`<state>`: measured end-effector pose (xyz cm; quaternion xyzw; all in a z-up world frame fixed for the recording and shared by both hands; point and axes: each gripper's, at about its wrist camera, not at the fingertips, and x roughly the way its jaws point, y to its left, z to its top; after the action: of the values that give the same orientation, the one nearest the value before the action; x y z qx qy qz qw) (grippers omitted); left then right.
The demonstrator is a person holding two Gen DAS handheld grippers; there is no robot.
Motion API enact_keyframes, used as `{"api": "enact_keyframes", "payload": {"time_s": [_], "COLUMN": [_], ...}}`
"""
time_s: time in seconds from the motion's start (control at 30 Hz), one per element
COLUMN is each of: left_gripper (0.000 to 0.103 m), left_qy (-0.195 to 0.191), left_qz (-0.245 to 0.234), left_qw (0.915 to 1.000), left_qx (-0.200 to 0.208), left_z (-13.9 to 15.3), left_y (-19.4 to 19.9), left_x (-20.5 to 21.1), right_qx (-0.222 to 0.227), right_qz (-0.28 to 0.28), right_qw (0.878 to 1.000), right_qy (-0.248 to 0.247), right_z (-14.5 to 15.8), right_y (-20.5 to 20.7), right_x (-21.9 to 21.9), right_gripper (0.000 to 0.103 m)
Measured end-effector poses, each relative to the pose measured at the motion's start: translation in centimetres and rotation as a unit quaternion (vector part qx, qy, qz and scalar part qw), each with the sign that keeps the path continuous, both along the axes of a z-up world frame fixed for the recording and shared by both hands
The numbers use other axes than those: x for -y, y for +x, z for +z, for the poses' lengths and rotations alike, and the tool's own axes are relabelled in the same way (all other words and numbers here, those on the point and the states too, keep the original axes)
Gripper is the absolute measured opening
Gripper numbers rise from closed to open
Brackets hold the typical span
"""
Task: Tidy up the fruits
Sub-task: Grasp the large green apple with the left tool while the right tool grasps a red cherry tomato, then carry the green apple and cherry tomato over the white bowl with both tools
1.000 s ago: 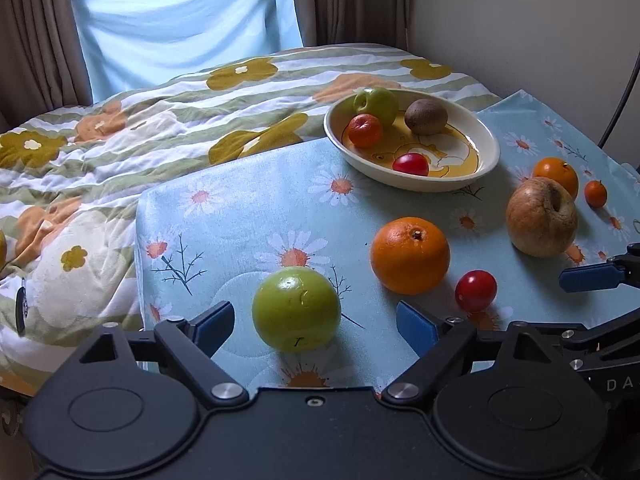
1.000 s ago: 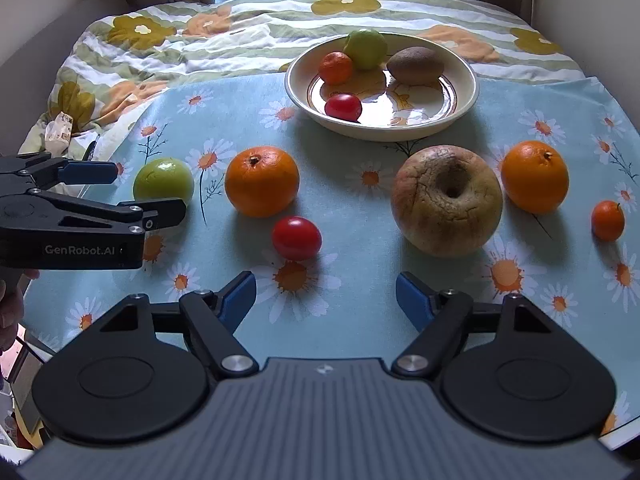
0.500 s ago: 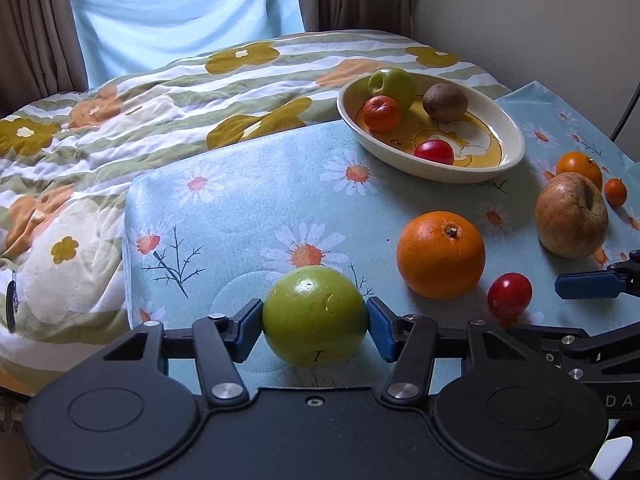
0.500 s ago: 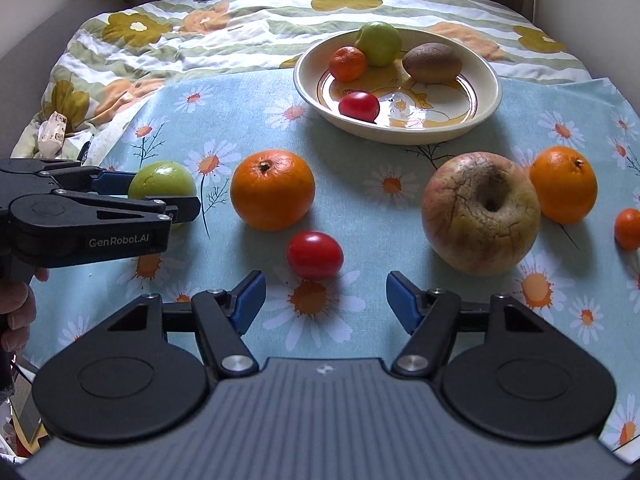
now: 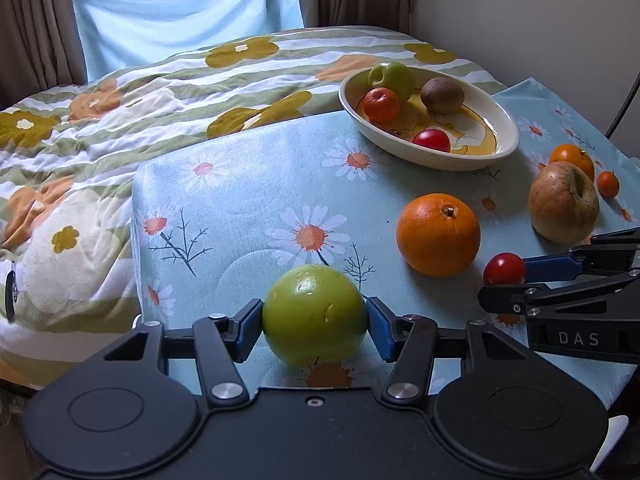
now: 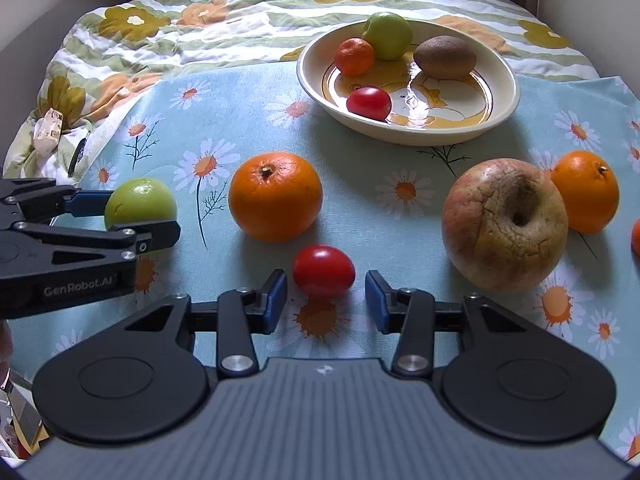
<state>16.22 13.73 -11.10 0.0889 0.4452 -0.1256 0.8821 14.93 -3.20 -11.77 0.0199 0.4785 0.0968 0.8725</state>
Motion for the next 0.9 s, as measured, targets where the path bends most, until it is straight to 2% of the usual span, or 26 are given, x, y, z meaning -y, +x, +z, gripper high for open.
{"api": "enact_keyframes", "payload": {"time_s": [0.17, 0.23, 0.53, 0.9], "left_gripper": [0.06, 0.06, 0.06, 0.06], "left_qy": [-0.002, -0.003, -0.003, -0.002], "left_qz": [0.008, 0.012, 0.036, 0.088], "left_qw": [1.0, 0.9999, 0.9993, 0.9957], "left_qx": [-0.002, -0.002, 0.005, 0.028], "left_z": [0.0, 0.0, 0.5, 2.6], "left_y": [-0.6, -0.8, -2.3, -5.9], "left_x": [-0.2, -0.2, -0.4, -0.2], "right_qx": [0.001, 0.002, 0.018, 0.04], "right_qz": [0.005, 0.011, 0.019, 0.056], "right_qw": [1.0, 1.0, 1.0, 0.998], "right_qy": [0.0, -0.001, 0.004, 0.009], "right_z": [0.0, 0.0, 1.2, 3.7], "right_y": [0.3, 0.3, -0.3, -2.3], "right_x": [0.0, -0.1, 0.5, 1.3], "right_gripper": [0.056, 0.048, 0.048, 0.048]}}
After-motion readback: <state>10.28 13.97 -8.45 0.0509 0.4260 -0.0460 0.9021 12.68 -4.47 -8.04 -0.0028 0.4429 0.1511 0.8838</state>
